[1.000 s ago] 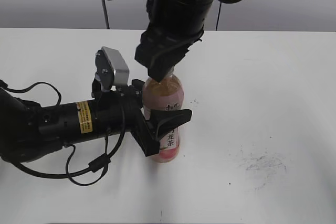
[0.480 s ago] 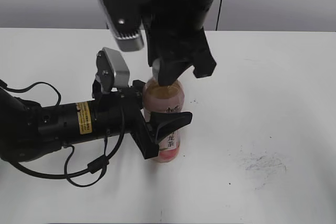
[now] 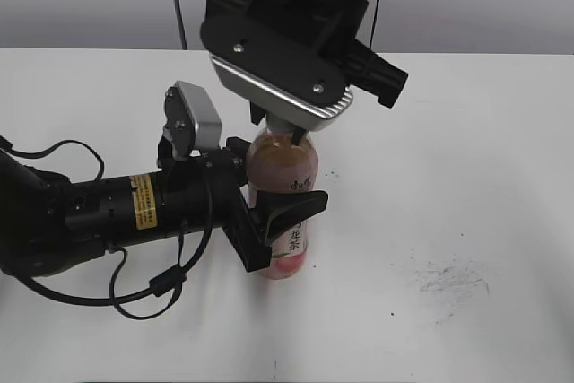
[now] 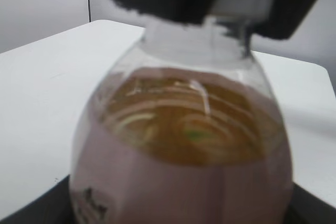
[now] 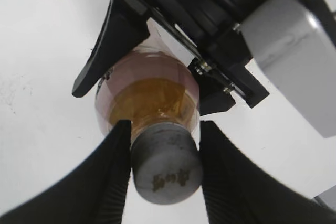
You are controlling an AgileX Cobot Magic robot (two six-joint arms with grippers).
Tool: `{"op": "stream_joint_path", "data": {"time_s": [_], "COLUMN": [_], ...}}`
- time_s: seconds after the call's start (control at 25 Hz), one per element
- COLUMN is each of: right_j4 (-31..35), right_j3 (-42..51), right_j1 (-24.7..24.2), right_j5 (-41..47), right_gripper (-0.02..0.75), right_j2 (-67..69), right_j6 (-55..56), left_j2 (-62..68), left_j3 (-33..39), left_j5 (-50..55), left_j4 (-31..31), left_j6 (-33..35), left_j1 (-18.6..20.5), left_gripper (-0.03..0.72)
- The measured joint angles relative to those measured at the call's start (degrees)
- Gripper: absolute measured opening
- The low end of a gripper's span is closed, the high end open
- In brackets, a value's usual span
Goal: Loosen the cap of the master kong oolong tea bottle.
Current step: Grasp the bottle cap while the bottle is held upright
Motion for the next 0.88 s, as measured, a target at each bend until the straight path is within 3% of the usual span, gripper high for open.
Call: {"op": "stream_joint_path", "data": {"time_s": [0.12,0.24,0.56,0.88], "right_j4": [-0.1,0.1,0.6,-3.3], "right_j3": [0.0,0.0,0.0,0.0], "right_j1": [0.0,0.0,0.0,0.0], "right_j5": [0.0,-0.2,-1.2,-1.2], "right_gripper": [0.293,0.326,0.577,0.567], "right_j2": [0.0,0.0,0.0,-0.2], "right_j6": [3.2,14.0,49.6,89.5], "left_j2": [0.0,0.0,0.0,0.0], "left_j3": [0.0,0.0,0.0,0.0], "left_j5": [0.0,0.0,-0.1,-0.1], "left_j4": [0.0,0.0,0.9,1.0], "left_j6": [0.0,-0.1,-0.2,-0.3], "left_j1": [0.0,0.0,0.0,0.0], "left_gripper": [0.43,0.426,0.427,0.427]}}
